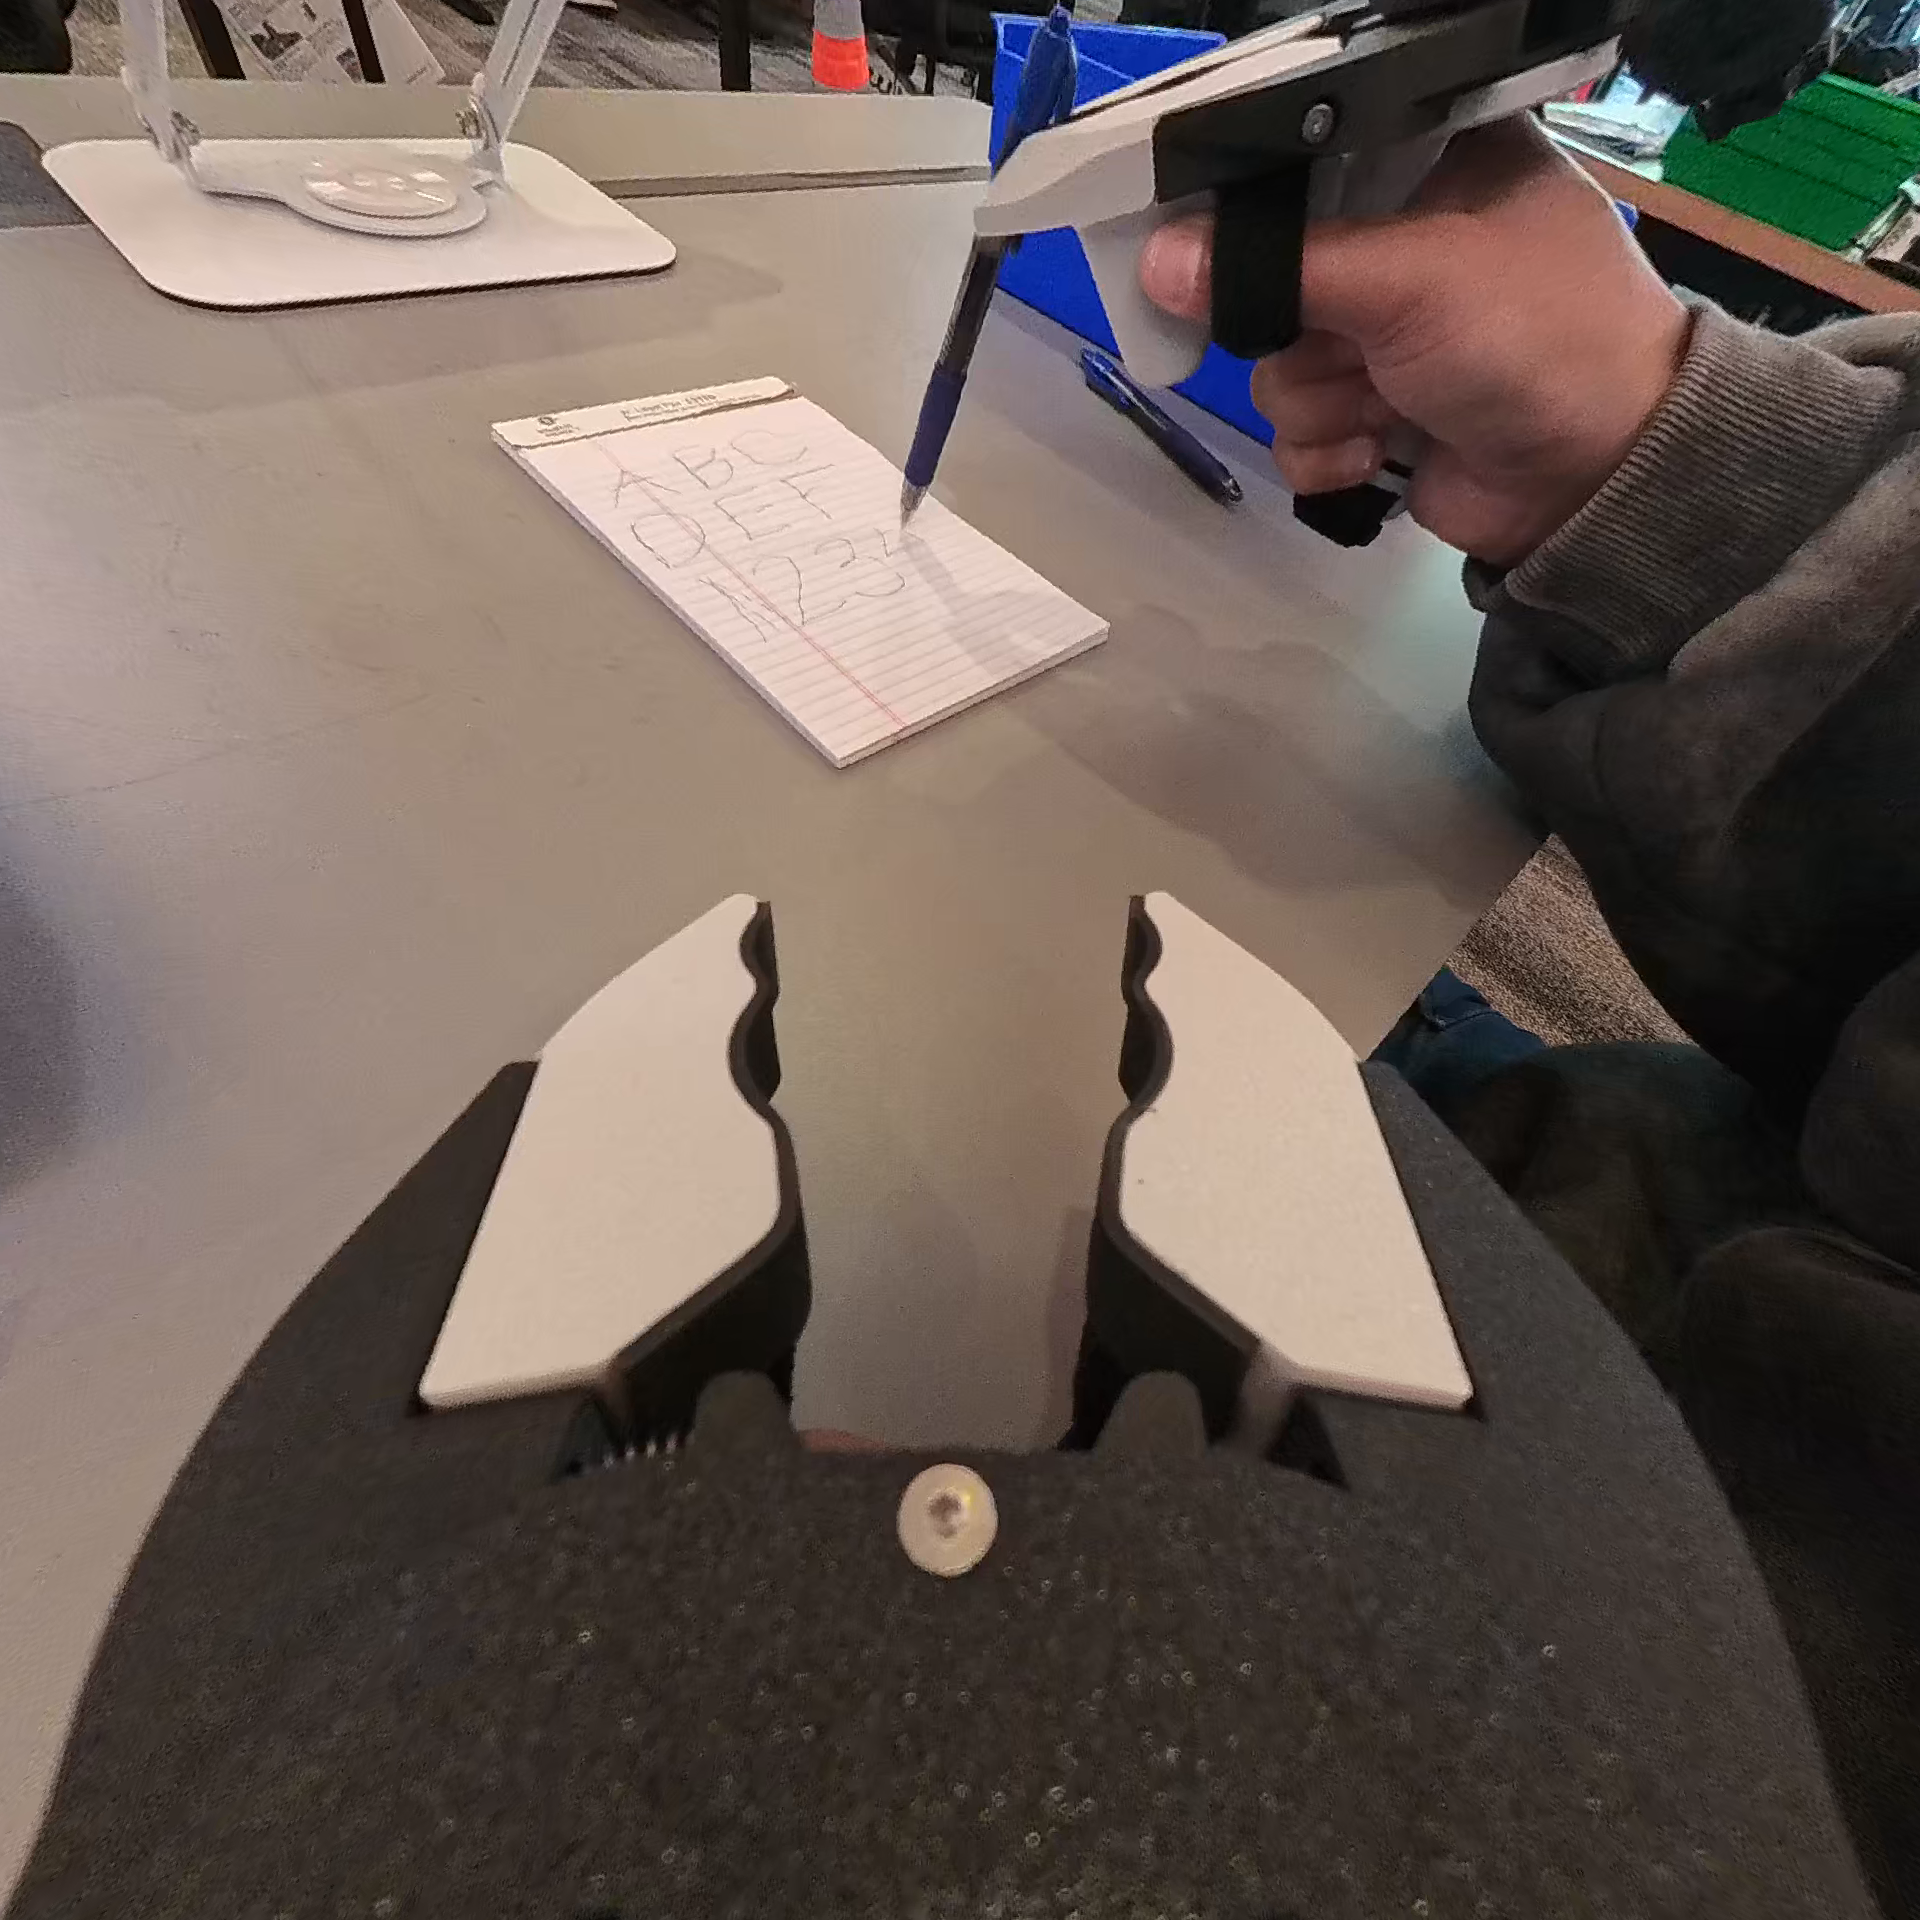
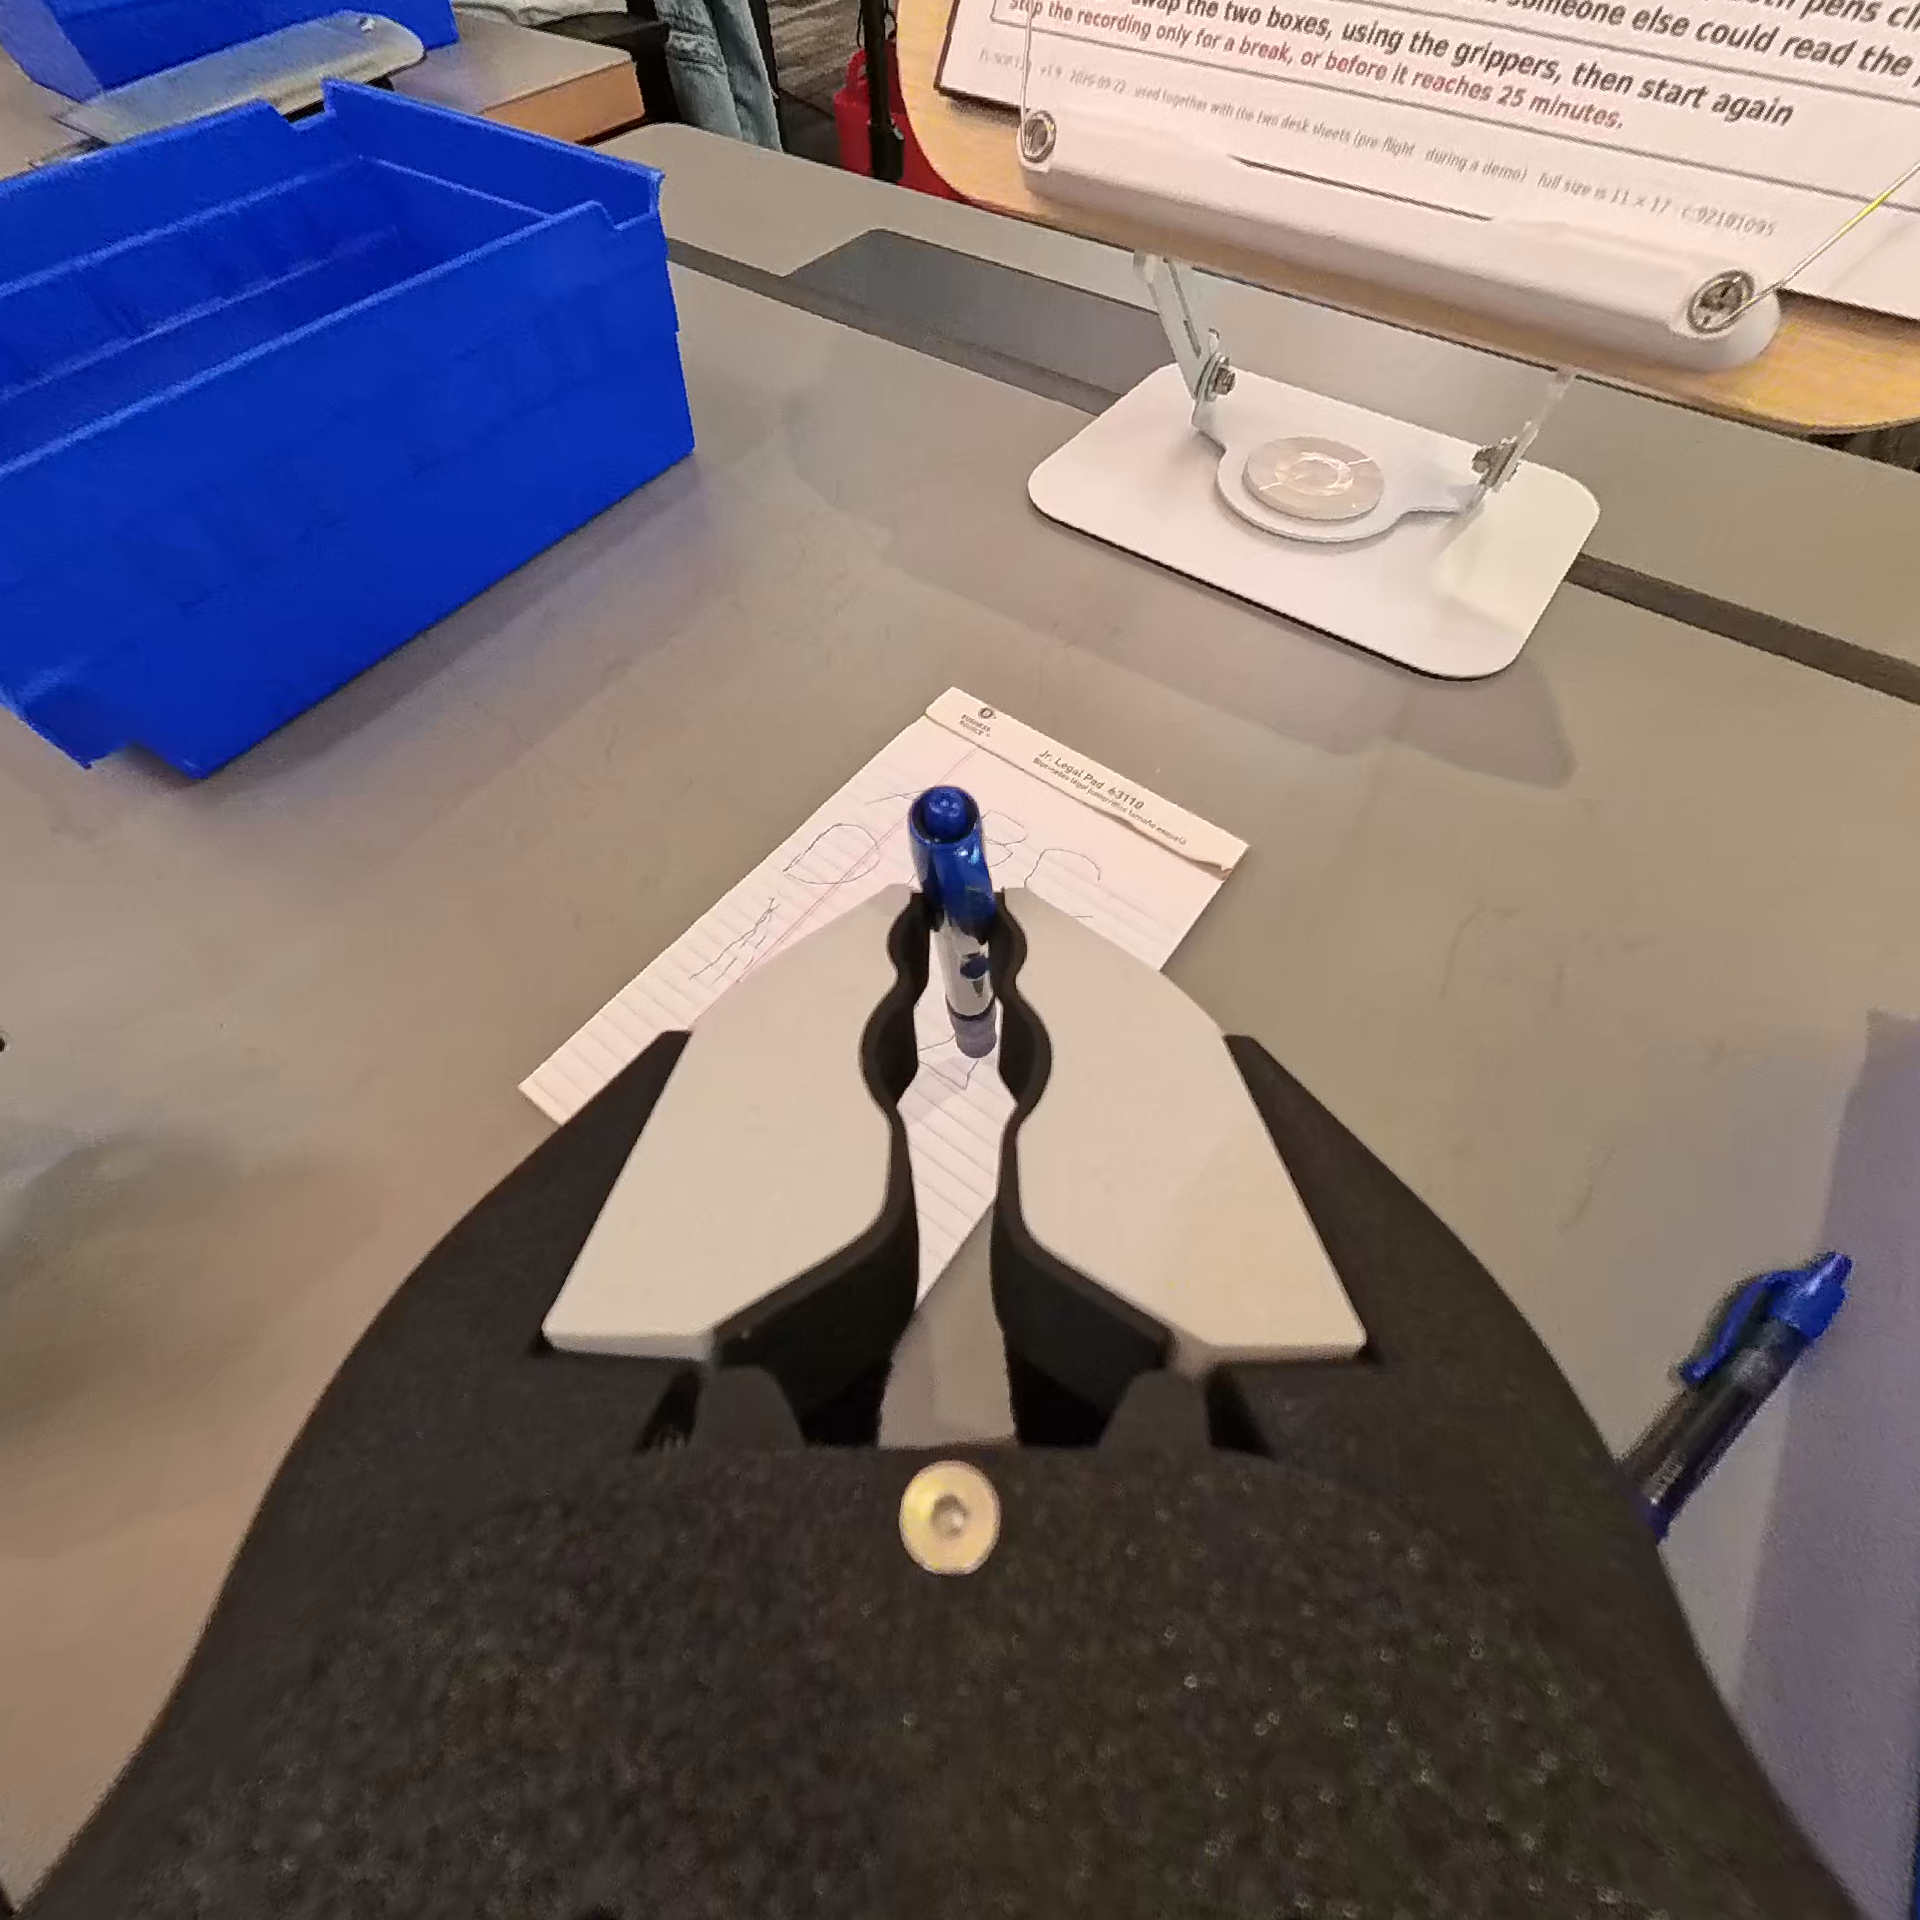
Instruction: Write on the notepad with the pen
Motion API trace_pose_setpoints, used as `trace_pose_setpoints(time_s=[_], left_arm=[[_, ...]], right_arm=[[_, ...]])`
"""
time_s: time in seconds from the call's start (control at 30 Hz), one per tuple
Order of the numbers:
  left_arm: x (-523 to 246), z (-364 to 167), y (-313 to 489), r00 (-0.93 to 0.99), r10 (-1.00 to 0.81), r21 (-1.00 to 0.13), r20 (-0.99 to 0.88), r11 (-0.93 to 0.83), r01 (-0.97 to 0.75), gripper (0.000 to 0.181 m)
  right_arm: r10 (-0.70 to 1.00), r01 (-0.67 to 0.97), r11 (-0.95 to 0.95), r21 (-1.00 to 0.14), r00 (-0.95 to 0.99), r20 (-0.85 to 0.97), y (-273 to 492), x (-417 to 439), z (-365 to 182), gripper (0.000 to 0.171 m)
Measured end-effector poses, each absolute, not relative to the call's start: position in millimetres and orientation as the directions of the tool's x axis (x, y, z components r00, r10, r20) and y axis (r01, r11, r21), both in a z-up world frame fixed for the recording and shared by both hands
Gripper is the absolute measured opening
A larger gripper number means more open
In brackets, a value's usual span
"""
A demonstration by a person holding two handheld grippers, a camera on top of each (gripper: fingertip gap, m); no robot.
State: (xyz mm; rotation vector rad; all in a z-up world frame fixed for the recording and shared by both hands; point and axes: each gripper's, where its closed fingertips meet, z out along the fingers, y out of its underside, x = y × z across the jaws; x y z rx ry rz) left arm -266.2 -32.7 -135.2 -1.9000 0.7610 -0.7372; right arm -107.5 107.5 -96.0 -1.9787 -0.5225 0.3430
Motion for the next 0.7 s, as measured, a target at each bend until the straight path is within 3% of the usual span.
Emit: trace_pose_setpoints(time_s=[0.7], left_arm=[[-265, -135, -36, 0.623, -0.763, -0.905, 0.172, -0.372, -0.206, 0.064]], right_arm=[[0.502, 0.228, -0.402, -0.887, 0.865, -0.005, 90, -108, -96, 0.01]])
